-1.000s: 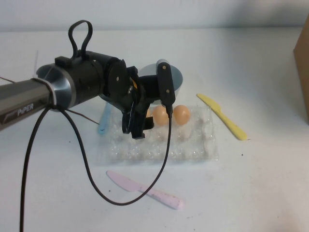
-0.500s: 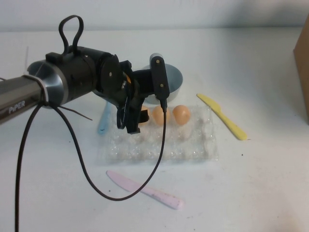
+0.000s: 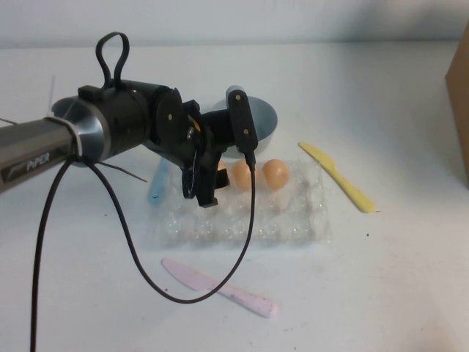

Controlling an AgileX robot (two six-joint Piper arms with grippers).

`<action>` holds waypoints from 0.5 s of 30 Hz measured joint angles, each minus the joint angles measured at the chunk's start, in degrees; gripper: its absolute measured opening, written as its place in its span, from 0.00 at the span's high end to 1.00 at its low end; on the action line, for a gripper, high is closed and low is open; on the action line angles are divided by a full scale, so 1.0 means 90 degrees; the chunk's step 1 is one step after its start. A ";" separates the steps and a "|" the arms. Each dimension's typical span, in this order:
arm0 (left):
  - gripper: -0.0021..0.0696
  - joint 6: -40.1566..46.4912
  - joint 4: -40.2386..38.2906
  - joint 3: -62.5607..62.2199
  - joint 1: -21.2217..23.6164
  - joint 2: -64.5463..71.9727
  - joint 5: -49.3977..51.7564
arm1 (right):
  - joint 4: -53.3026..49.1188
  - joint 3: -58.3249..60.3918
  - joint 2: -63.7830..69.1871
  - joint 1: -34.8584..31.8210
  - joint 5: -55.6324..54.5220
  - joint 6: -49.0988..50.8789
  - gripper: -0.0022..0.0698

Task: Take an egg out of the egg box
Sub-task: Pick up the egg from the plastic box

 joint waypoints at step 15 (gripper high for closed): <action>0.41 0.0000 -0.0036 0.0000 0.0000 0.0141 -0.0014 | 0.0000 0.0000 0.0000 0.0000 0.0000 0.0000 0.99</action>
